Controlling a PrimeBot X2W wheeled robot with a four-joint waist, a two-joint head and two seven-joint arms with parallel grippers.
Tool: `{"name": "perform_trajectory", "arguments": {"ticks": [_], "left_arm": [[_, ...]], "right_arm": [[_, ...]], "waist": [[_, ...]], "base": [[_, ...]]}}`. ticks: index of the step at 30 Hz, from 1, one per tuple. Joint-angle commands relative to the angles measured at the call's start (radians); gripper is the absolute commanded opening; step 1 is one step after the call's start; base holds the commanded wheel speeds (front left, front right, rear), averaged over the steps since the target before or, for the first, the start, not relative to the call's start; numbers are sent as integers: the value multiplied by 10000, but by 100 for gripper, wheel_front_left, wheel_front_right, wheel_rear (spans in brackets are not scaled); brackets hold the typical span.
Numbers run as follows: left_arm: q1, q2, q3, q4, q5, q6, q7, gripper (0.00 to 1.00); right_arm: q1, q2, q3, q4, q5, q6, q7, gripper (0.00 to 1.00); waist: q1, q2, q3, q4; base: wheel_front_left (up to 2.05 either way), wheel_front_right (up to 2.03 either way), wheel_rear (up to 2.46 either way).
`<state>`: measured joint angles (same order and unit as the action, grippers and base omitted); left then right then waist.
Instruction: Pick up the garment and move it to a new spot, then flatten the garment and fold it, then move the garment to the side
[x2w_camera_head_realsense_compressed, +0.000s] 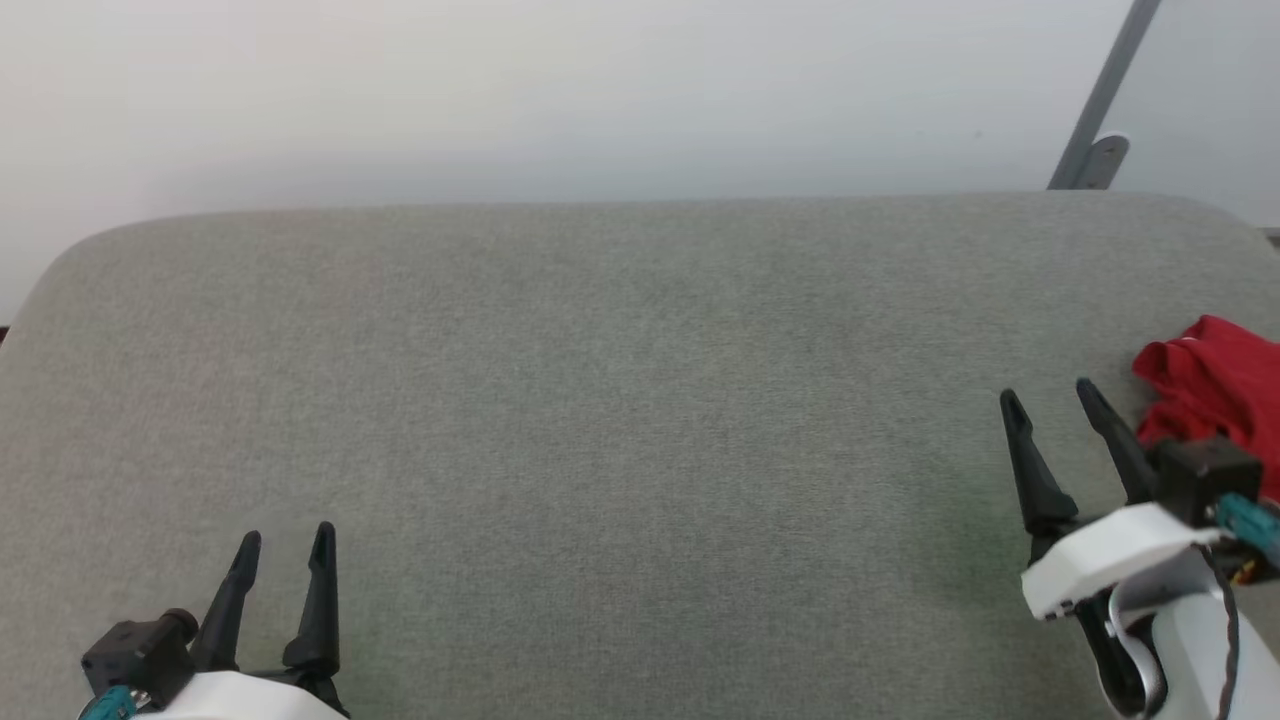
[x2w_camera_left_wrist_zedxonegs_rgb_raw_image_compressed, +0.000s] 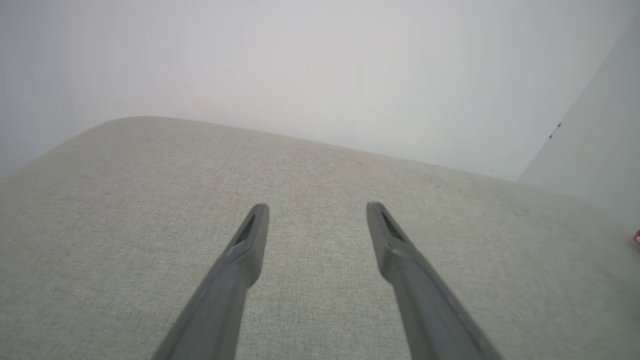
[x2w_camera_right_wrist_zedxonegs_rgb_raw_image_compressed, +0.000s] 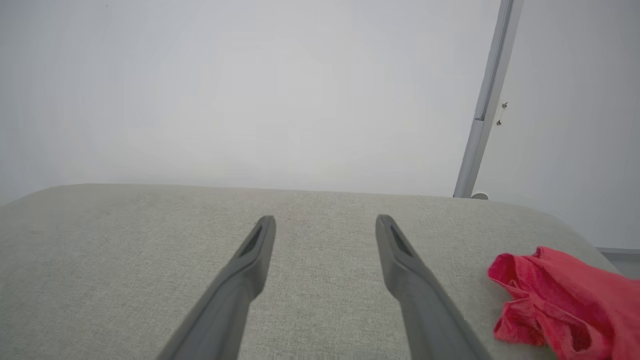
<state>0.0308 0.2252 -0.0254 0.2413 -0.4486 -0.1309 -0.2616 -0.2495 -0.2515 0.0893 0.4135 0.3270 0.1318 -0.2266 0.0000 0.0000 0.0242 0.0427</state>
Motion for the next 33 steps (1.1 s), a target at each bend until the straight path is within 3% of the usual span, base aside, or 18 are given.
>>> {"name": "perform_trajectory", "arguments": {"ticks": [1, 9, 18, 33], "left_arm": [[169, 2, 85, -79, 74, 6, -44, 100], [635, -34, 191, -767, 227, 6, -44, 100], [1372, -124, 522, -1648, 459, 6, -44, 100], [1254, -182, 427, -1778, 437, 6, -44, 100]], "right_arm": [[251, 71, -65, -250, 6, -24, -43, 100], [1432, 162, -774, -1800, -163, -23, 468, 100], [2730, 794, -1750, -3331, -416, -18, 907, 100], [3062, 1079, -1955, -3958, -465, -18, 1305, 100]], "waist": [[0, 0, -66, -70], [0, 0, -129, -96], [0, 0, -151, -119], [0, 0, -109, -115]], "base": [[0, 0, 0], [0, 0, 0], [0, 0, 0], [0, 0, 0]]}}
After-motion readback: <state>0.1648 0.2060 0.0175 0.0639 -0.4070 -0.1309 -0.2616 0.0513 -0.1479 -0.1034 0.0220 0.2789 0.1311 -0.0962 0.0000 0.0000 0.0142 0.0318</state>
